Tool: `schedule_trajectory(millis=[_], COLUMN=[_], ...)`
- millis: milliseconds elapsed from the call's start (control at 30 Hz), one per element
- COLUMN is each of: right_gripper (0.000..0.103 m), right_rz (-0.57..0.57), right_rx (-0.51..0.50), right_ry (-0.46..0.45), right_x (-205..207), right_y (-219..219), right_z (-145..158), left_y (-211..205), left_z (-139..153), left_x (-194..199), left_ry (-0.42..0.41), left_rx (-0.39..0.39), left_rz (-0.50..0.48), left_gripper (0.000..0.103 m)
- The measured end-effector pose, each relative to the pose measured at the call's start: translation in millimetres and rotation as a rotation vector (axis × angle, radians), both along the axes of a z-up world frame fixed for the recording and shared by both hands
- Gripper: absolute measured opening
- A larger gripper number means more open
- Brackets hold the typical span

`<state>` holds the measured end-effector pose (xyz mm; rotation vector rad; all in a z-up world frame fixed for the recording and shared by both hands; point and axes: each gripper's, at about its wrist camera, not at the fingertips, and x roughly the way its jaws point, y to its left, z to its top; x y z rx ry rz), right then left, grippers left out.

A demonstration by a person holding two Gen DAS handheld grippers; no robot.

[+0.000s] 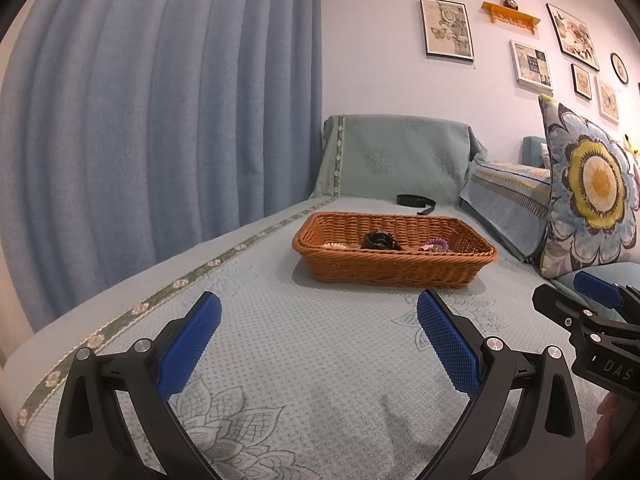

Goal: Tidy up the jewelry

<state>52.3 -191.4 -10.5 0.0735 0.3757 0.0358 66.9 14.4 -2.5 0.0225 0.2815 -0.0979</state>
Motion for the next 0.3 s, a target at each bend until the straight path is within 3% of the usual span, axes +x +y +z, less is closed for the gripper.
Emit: schedule_trajectory(millis=[300], right_gripper=[0.079], right_rz=[0.000], right_rx=[0.000], right_ry=[0.000], right_x=[0.1], right_y=[-0.1], right_z=[0.1], left_y=[-0.8], left_z=[1.4], left_x=[0.3], left_ry=[0.004], left_rx=[0.005], left_rz=[-0.004], left_gripper=[0.095])
